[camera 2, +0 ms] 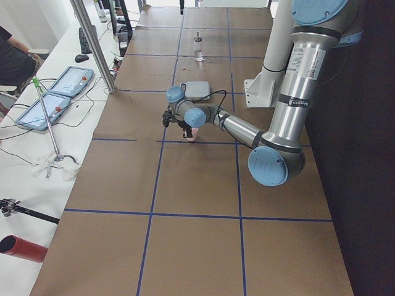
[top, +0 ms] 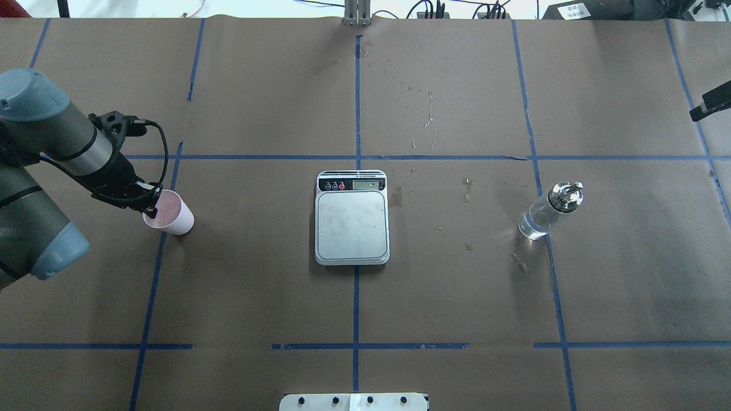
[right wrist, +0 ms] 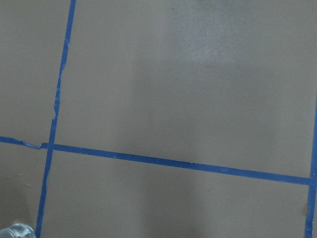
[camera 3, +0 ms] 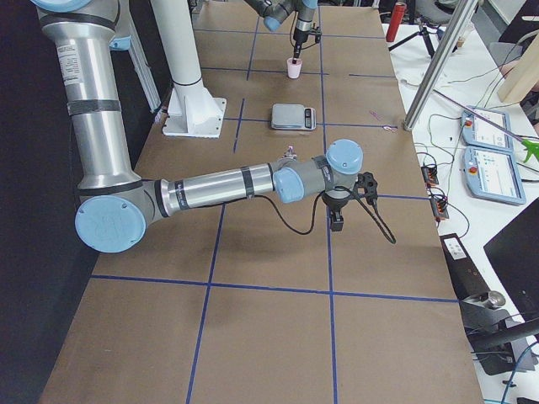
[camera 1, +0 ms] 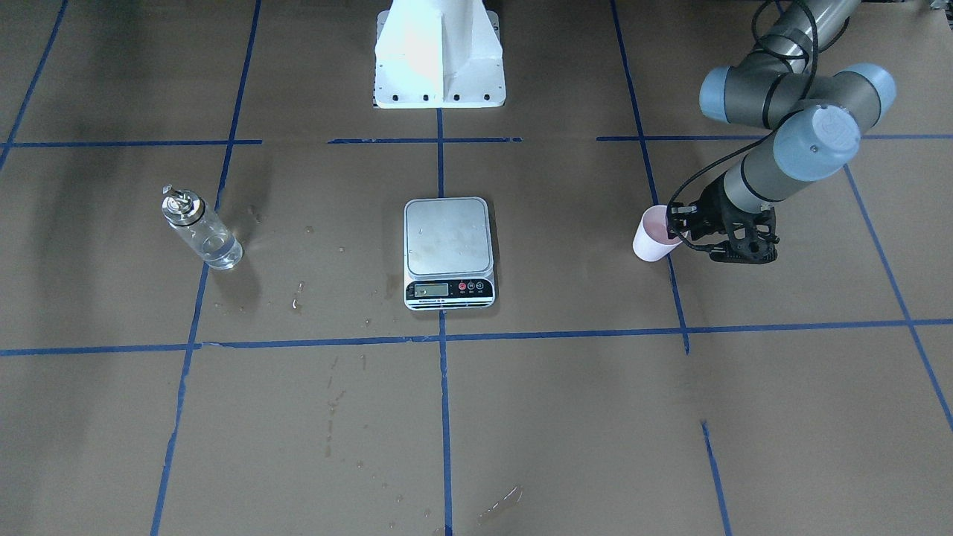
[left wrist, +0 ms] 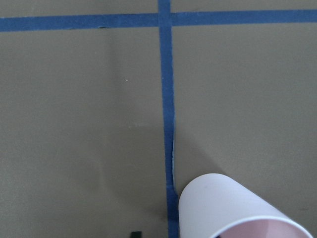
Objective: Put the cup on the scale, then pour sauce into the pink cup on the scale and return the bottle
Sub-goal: 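Carry the pink cup with the left gripper onto the scale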
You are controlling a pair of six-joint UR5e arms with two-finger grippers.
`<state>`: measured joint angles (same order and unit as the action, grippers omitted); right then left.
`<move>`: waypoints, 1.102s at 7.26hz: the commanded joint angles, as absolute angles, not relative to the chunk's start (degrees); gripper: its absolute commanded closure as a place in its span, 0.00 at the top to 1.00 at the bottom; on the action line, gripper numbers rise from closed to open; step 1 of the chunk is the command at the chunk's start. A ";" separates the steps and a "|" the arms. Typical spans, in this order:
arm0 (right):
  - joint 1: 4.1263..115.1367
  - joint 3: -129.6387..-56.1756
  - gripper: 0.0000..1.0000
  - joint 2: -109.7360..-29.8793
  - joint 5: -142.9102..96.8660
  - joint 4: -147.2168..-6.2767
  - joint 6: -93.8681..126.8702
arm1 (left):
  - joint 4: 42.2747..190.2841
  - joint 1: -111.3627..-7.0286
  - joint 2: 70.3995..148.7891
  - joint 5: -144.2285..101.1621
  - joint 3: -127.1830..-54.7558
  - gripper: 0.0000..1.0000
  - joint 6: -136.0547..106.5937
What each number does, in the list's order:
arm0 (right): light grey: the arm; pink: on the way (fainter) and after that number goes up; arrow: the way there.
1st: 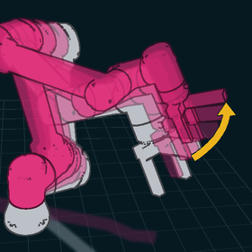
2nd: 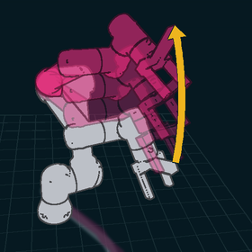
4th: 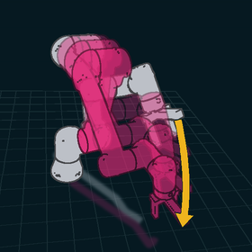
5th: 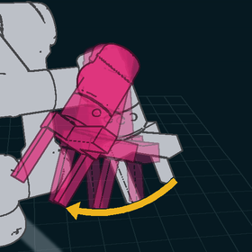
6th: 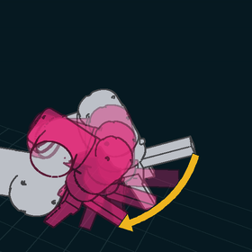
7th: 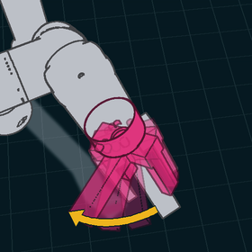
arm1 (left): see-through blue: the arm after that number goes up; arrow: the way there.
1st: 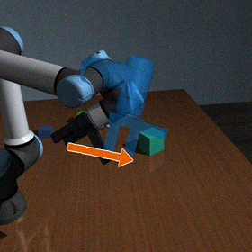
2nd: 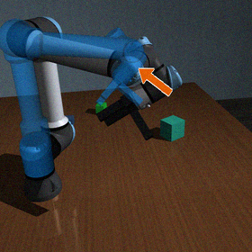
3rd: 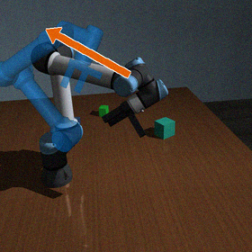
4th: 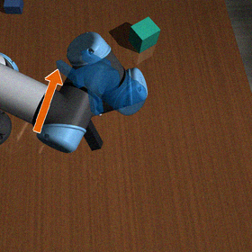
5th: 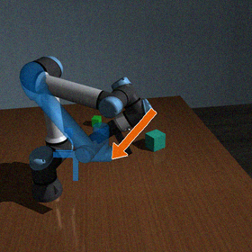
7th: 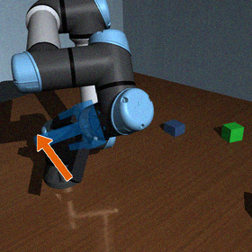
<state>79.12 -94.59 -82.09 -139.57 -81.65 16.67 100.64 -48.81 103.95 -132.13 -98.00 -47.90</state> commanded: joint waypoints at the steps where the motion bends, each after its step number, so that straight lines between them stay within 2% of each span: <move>1: 79.10 -94.75 1.00 -82.00 -139.66 -81.65 16.70 | 97.58 -49.13 107.90 -132.10 -101.06 0.00 -56.63; 3: 78.93 -94.75 1.00 -82.09 -139.75 -81.65 16.79 | 86.62 -48.26 121.66 -131.75 -100.82 0.00 -66.30; 6: 78.84 -94.83 1.00 -82.00 -139.66 -81.65 16.70 | 86.57 -40.72 132.68 -128.15 -96.35 0.00 -74.08; 8: 78.84 -94.92 1.00 -82.09 -139.75 -81.56 16.70 | 87.10 -36.76 135.70 -125.70 -92.56 0.00 -76.11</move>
